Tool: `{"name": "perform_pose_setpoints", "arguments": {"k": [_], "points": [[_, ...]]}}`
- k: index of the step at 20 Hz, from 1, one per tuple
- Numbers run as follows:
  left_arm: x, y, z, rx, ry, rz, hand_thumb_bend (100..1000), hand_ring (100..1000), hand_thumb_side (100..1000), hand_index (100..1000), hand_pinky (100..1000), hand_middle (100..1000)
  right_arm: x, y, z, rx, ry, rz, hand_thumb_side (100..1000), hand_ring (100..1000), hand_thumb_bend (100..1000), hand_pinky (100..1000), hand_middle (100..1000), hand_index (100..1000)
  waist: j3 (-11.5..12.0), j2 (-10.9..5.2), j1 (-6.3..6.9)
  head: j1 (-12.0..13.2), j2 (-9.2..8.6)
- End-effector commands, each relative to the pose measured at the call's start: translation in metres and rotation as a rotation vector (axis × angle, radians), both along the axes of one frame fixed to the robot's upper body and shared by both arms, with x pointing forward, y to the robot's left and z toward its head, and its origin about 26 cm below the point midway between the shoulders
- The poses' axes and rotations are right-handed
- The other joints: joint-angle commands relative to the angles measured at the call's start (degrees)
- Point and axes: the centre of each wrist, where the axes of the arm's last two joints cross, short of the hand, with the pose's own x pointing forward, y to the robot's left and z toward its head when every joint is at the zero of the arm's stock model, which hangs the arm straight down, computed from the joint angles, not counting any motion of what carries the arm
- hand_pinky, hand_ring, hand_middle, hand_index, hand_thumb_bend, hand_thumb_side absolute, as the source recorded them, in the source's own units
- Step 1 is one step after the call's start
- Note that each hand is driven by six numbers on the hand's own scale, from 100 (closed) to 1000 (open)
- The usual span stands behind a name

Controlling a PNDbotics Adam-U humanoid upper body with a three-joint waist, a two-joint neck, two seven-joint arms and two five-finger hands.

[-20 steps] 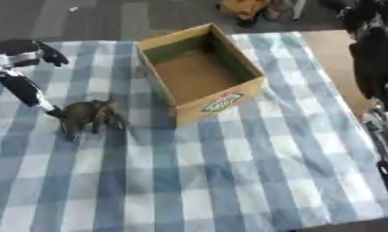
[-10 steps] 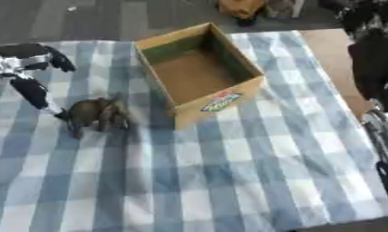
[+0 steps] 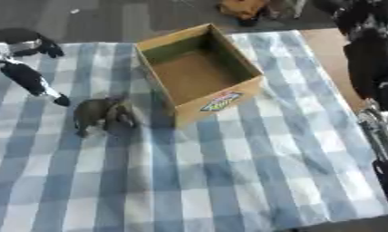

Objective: Pick up objects on the table and place them in the box.

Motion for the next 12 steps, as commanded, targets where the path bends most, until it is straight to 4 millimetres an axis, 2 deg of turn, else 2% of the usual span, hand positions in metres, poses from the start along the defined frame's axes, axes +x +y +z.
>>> {"name": "perform_pose_setpoints", "arguments": {"k": [1,9,10,12], "points": [[-0.005,0.004,0.025,0.024,-0.023,-0.001,851,882,419,882,822,777,-0.001,-0.003,0.006,-0.014,-0.012,-0.001,1000,1000,871,897,753,957,0.1,-1.26,-0.03,-0.4,0.02],[-0.007,-0.012,0.022,0.000,0.077,-0.054,850,870,387,870,816,768,-0.001,-0.003,0.005,-0.008,-0.008,-0.001,1000,1000,870,899,752,958,-0.2,-1.32,-0.09,-0.8,-0.05],[-0.007,-0.014,0.021,-0.005,0.088,-0.059,872,867,383,865,814,765,-0.001,-0.003,0.005,-0.008,-0.007,-0.001,1000,1000,867,900,752,958,-0.2,-1.30,-0.07,-0.8,-0.02],[-0.007,-0.017,0.019,-0.017,0.110,-0.071,850,866,380,861,814,763,-0.002,-0.002,0.005,-0.008,-0.005,-0.001,1000,1000,867,900,751,958,-0.2,-1.27,0.01,-1.1,0.16]]}}
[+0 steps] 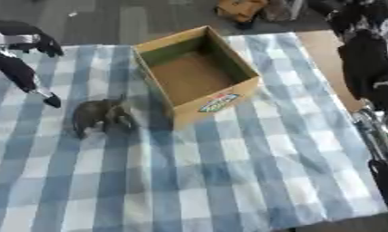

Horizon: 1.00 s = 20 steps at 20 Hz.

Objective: Pick up objects on the table and place them in the box.

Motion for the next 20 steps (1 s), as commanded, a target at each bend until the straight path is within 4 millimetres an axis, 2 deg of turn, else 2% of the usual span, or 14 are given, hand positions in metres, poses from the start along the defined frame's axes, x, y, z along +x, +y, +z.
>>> {"name": "perform_pose_setpoints", "arguments": {"k": [1,20], "points": [[-0.003,-0.004,0.012,-0.015,0.000,-0.022,849,863,373,858,812,761,-0.001,-0.002,0.006,-0.009,-0.011,-0.002,1000,1000,868,901,751,959,0.0,-0.98,0.14,-0.4,0.23],[-0.005,-0.033,-0.005,-0.065,0.091,-0.088,851,835,355,830,798,729,-0.001,-0.001,0.006,0.003,-0.009,-0.001,1000,1000,866,907,749,959,-0.2,-0.56,-0.07,-0.7,0.35]]}}
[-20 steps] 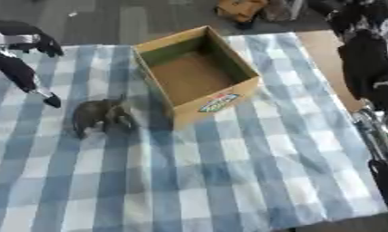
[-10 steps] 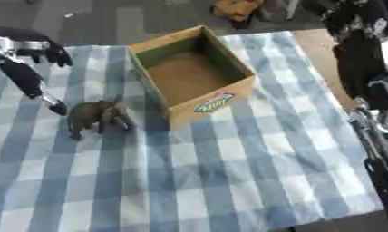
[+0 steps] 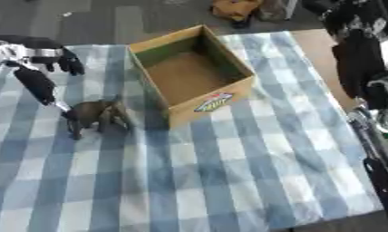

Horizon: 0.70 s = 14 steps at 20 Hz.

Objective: Pick up objects on the table and place them in the box.

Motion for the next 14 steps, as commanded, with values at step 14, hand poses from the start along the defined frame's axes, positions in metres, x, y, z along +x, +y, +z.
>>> {"name": "perform_pose_setpoints", "arguments": {"k": [14], "points": [[-0.004,-0.021,0.008,-0.021,0.018,-0.055,851,817,337,813,789,706,-0.001,0.000,0.007,0.000,-0.017,0.001,1000,1000,865,911,749,961,-0.6,-0.30,0.23,0.2,0.00]]}}
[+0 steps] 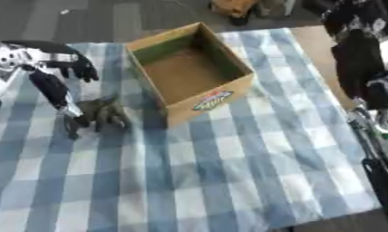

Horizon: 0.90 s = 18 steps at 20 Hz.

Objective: Pick up objects on the table and place them in the box.

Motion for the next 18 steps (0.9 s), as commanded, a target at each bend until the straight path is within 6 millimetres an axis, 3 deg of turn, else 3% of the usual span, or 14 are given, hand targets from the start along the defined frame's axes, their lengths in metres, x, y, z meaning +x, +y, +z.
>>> {"name": "perform_pose_setpoints", "arguments": {"k": [1,9,15,18], "points": [[-0.002,-0.002,0.013,-0.004,-0.025,-0.010,851,814,337,809,788,702,-0.001,-0.001,0.008,-0.007,-0.024,0.002,1000,1000,864,911,748,961,-0.2,-0.65,-0.10,0.2,-0.14],[0.001,-0.004,0.006,-0.002,-0.009,-0.006,851,811,339,804,786,696,0.000,0.000,0.009,-0.005,-0.028,0.007,1000,1000,864,912,748,961,-0.4,-0.25,-0.07,0.3,-0.36],[0.004,0.003,-0.007,0.025,-0.009,0.035,858,795,400,789,768,675,0.000,0.001,0.010,0.000,-0.034,0.014,1000,1000,868,913,748,960,-0.3,-0.01,-0.14,0.1,-0.32],[0.006,0.006,-0.012,0.036,-0.009,0.047,794,786,439,780,762,668,0.000,0.000,0.010,0.002,-0.035,0.015,1000,1000,871,912,748,960,-0.3,-0.03,-0.16,0.1,-0.26]]}}
